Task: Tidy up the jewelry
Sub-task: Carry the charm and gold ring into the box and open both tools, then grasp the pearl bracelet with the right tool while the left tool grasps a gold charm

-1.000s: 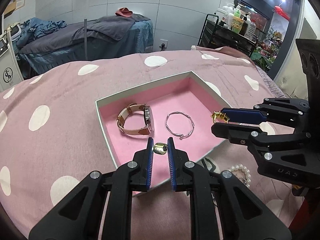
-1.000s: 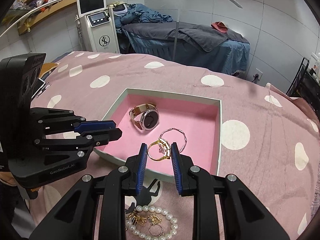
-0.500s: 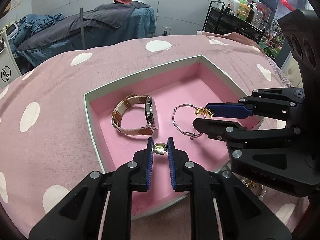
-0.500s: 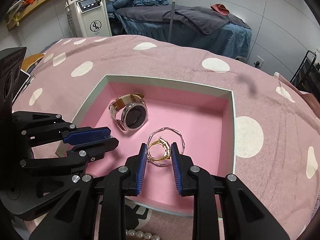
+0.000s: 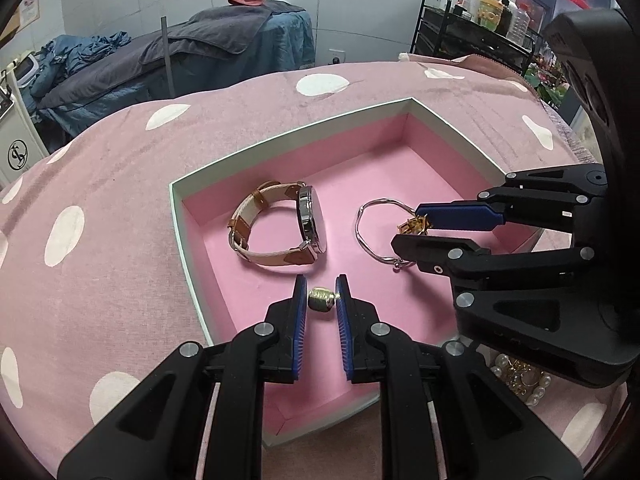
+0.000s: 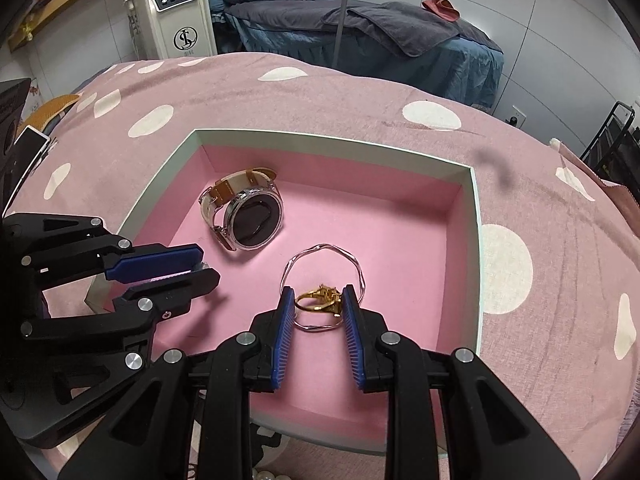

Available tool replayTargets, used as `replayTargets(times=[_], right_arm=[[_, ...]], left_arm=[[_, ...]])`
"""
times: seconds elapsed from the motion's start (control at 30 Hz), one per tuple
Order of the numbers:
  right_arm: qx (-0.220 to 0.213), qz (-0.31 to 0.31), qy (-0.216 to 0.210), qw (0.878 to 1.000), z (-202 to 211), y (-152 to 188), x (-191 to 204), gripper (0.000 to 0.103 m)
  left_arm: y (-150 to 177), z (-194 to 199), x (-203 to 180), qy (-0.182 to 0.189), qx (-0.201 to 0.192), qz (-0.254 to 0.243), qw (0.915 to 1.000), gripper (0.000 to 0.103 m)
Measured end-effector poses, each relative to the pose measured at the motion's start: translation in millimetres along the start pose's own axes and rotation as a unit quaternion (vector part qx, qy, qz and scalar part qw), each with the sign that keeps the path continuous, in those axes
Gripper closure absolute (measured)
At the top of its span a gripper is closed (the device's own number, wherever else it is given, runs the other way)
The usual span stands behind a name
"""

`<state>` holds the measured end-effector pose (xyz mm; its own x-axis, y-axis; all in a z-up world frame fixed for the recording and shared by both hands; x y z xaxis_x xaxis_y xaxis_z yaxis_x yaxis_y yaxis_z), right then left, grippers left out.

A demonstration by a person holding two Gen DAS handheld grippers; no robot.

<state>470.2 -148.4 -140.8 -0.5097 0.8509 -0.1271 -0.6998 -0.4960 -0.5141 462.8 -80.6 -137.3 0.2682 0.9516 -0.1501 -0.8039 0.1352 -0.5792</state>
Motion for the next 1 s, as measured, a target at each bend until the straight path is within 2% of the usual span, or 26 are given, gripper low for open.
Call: replayTargets(times=[0.03, 0.1, 0.13, 0.23, 0.3, 0.33, 0.43, 0.5, 0.6, 0.87, 1.0], right_arm=[[-0.001, 0.001, 0.0, 1.0, 0, 0, 0, 0.079], [-0.002, 0.002, 0.003, 1.0, 2, 0, 0, 0.078], [-0.004, 0.002, 0.004, 1.0, 3, -1, 0, 0.077], [-0.022, 0.005, 0.013, 1.0, 15, -5, -2, 0.071], [-0.039, 0.006, 0.014, 0.999, 26, -7, -3, 0.06], [-0.045, 0.007, 0.019, 0.999, 31, -8, -5, 0.058], [-0.07, 0.001, 0.03, 0.997, 52, -6, -8, 0.053], [-0.091, -0.02, 0.024, 0.995, 68, 0, -10, 0.043], [-0.101, -0.042, 0.016, 0.994, 84, 13, -11, 0.043], [-0.075, -0.046, 0.03, 0.996, 94, 65, -2, 0.043], [-0.067, -0.065, 0.019, 0.995, 95, 87, 2, 0.043]], left_arm=[[0, 1, 1, -0.004, -0.001, -0.001, 1.0, 0.083], [-3, 5, 2, -0.007, -0.012, -0.002, 0.9999, 0.065], [-5, 9, 2, -0.006, -0.02, -0.001, 0.9998, 0.049], [-13, 25, 5, -0.017, -0.047, 0.001, 0.9988, 0.036], [-16, 36, 7, -0.024, -0.059, -0.002, 0.998, 0.027], [-18, 43, 8, -0.029, -0.068, -0.005, 0.9972, 0.023], [-18, 66, 12, -0.038, -0.097, -0.008, 0.9946, 0.016], [-14, 81, 14, -0.04, -0.115, -0.002, 0.9926, 0.012], [0, 98, 13, -0.023, -0.129, 0.014, 0.9913, 0.009], [51, 112, 5, 0.01, -0.127, 0.043, 0.9909, 0.008], [74, 113, -2, 0.001, -0.121, 0.036, 0.992, 0.008]])
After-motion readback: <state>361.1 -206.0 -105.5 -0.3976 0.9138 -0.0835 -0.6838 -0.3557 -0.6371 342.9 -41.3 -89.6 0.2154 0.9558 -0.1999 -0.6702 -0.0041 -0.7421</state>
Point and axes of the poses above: each gripper's, at about its wrist camera, not at the fingertips, and z roughly against the way its jaws point, x to its left, y to its underside, the point moved 9 cm from there along -z, roughly the way its jaws point, and after that the axes turned 10 degrees about z, right-handed, at the moved point
